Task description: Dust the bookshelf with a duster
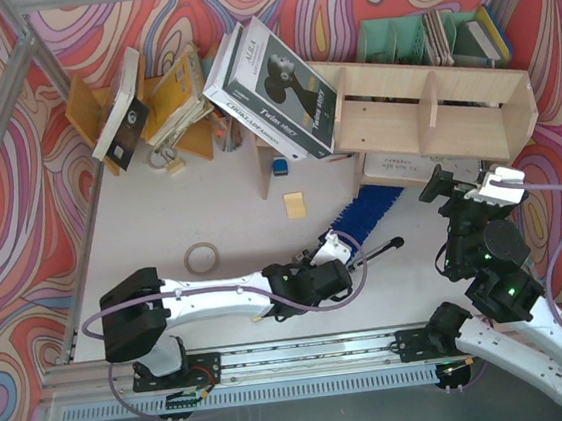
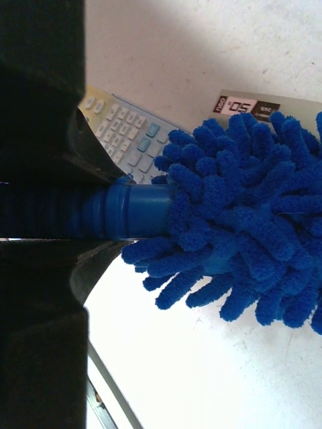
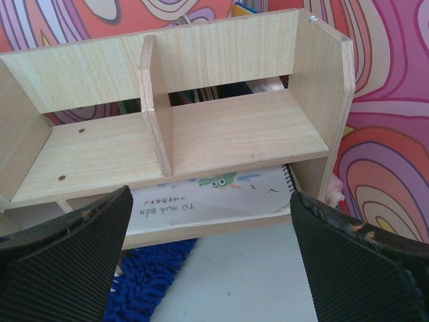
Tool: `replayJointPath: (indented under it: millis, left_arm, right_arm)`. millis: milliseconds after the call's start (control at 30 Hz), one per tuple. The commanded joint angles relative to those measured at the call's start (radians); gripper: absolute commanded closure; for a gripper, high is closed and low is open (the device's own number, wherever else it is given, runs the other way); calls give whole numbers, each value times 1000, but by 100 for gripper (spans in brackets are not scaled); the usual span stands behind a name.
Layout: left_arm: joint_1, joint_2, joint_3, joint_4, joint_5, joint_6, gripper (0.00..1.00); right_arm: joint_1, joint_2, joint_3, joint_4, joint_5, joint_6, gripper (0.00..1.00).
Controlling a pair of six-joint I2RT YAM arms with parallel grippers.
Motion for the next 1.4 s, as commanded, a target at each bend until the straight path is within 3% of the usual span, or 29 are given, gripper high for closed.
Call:
replayJointPath:
  millis: [0,167,367,567,967,1367]
  left_arm:
    - [-4,24,60,-6,-6,-13,100]
    - [-19,-25,70,23,-39,44,100]
    - [-27,-38,108,135,52,132,100]
    - [-27,44,200,181,110,224,100]
    - [-26,256,466,89,231,309,100]
    - [-26,220,318,28,166,205,100]
  right_arm:
    - [-6,-4,16,-5,-5,10,11]
    - [-6,-9,15,-7,-7,8,12]
    - [-8,-14,13,-8,-9,10,11]
    - [-8,-19,12,-10,-7,10,12]
    - [-8,-31,11,-11,-4,8,12]
    - [-8,-51,7,-11,-24,1,11]
